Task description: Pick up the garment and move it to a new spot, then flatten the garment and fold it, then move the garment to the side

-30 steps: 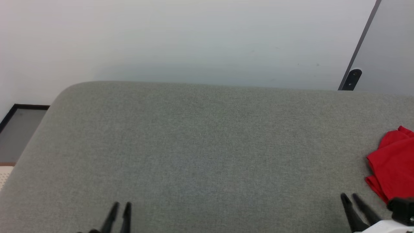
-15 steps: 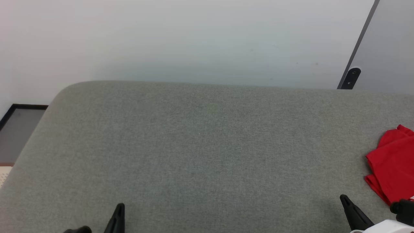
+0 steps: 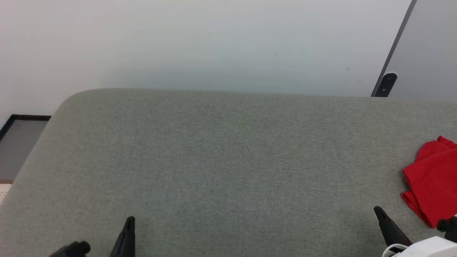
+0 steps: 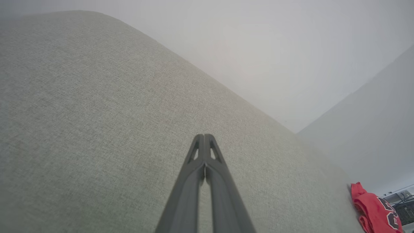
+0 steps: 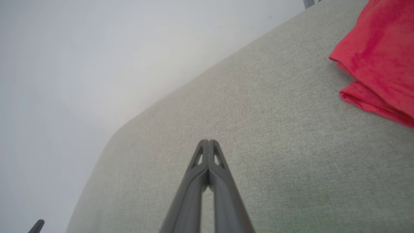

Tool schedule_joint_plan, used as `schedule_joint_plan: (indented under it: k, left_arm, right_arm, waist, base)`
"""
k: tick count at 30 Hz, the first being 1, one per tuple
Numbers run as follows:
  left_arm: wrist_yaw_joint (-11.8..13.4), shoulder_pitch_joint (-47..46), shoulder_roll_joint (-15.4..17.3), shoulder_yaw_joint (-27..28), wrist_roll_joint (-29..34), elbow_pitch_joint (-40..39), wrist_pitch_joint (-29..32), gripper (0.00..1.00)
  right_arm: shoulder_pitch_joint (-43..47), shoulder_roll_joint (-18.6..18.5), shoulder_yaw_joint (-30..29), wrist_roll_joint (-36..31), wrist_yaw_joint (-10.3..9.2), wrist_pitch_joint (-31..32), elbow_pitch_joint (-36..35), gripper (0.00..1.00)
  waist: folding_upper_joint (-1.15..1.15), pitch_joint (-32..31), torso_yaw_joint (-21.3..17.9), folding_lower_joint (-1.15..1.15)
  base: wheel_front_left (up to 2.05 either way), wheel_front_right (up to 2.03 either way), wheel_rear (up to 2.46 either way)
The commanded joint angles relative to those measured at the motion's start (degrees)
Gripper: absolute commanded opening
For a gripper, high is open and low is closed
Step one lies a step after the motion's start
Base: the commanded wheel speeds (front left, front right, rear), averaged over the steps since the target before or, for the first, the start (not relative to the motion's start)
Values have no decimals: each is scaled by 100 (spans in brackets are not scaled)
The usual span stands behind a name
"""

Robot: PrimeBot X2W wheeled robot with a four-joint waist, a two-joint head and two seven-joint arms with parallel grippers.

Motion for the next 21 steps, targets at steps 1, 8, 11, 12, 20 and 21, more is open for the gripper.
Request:
schedule_joint_plan:
  k: [1,8,11,12,20,21]
  left_arm:
    - [-48,-165,1,70,-245,-34,53,0]
    - [-99,-288,-56,152,-781,39,186,0]
    - [-116,-339,-81,187,-996,72,243,0]
    - [-121,-356,-89,198,-1068,82,262,0]
    - [-174,-484,-149,284,-1606,159,401,0]
    - [-174,-484,-149,284,-1606,159,401,0]
  right_arm:
    - [-172,-12,-32,250,0,-54,-19,0]
    - [-284,18,-54,749,0,-120,115,0]
    - [-324,30,-62,962,0,-145,170,0]
    - [-336,34,-65,1022,0,-152,188,0]
    - [-447,64,-87,1536,-1,-218,323,0]
    - [-447,64,-87,1536,-1,-218,323,0]
  waist:
    - [0,4,-4,0]
    - [0,16,-20,0]
    - [0,22,-27,0]
    - [0,24,-29,0]
    - [0,38,-47,0]
    - [0,38,-47,0]
  base:
    - [0,0,0]
    - [0,0,0]
    - [0,0,0]
    - [0,0,0]
    - [0,0,0]
    - [0,0,0]
